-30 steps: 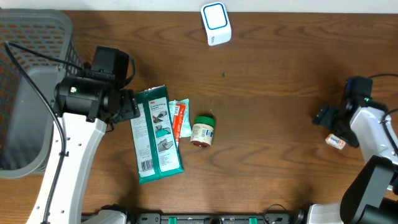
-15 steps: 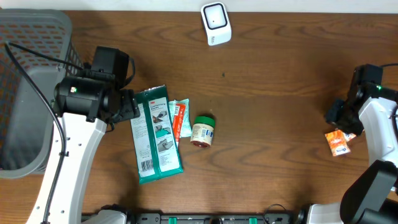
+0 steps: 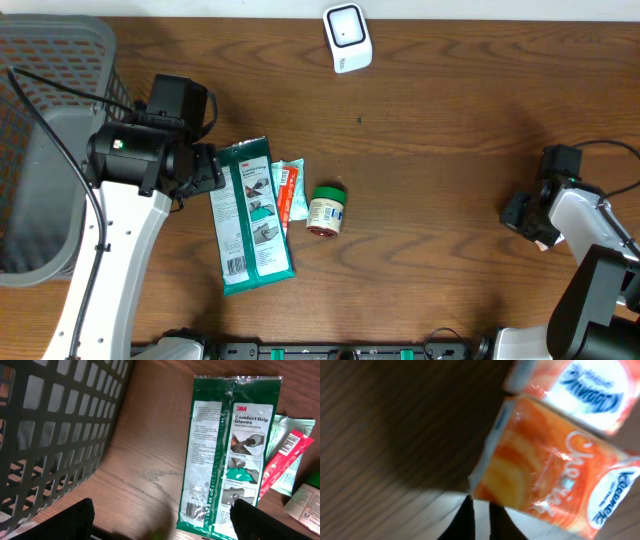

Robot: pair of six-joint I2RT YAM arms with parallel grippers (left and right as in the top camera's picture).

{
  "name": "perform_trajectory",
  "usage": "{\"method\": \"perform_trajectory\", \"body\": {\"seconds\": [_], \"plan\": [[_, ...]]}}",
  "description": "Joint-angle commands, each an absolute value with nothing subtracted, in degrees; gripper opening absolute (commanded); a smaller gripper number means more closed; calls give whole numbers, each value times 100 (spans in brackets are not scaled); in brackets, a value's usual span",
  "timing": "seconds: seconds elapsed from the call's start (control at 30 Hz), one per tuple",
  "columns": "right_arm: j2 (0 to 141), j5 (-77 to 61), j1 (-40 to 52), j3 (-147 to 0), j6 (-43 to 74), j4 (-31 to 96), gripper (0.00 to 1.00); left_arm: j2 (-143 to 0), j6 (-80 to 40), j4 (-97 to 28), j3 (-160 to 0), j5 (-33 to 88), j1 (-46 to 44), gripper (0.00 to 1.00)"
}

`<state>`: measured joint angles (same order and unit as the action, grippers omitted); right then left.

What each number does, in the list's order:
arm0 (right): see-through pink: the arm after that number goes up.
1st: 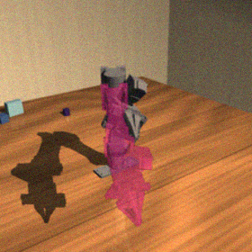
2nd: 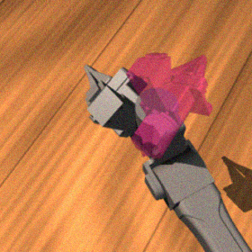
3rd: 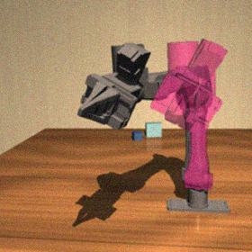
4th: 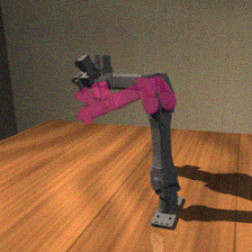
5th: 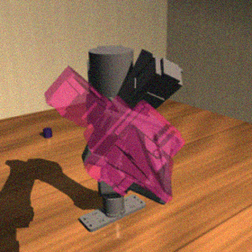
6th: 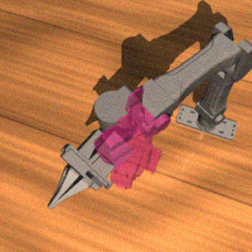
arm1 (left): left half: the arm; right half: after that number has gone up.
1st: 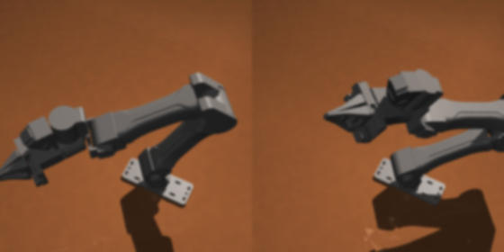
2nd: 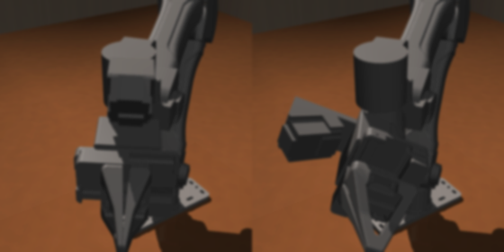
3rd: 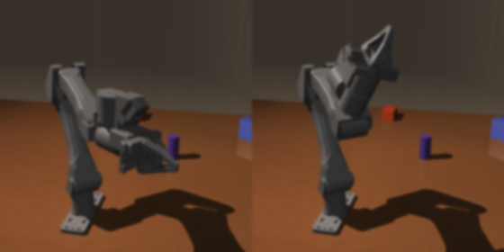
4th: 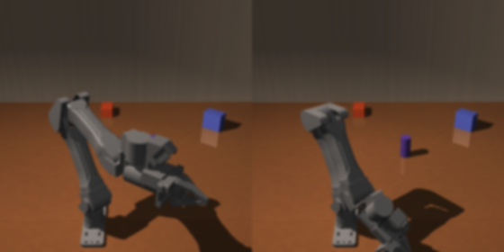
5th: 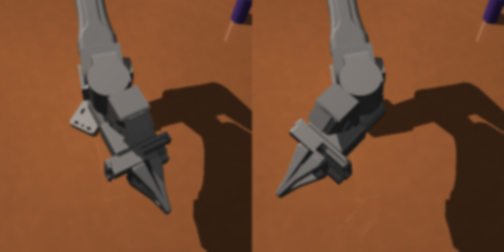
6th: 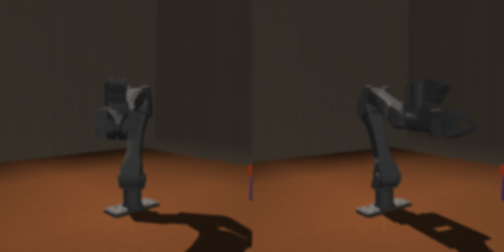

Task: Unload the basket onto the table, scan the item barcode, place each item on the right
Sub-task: 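Lower the orange pack beside the first pack and open the right gripper, then move the right gripper over to the green-lidded jar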

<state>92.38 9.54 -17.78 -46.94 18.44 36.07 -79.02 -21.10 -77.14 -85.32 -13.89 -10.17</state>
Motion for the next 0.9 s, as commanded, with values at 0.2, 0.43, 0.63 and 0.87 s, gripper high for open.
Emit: {"method": "perform_trajectory", "body": {"seconds": [0.2, 0.43, 0.63, 0.87], "plan": [[9205, 1184, -2043, -4670, 1806, 2346, 15, -7902, -2080, -7732, -8549, -1466, -1004, 88], [9205, -1328, -2029, -4672, 1686, 2443, 57, -7902, -2080, -7732, -8552, -1463, -1004, 88], [9205, -3142, -1472, -4672, 1691, 2438, 66, -7902, -2080, -7732, -8549, -1463, -1004, 88], [9205, -3017, -8, -4757, 1946, 2259, 72, -7902, -2080, -7732, -8552, -1466, -1004, 88]]}}
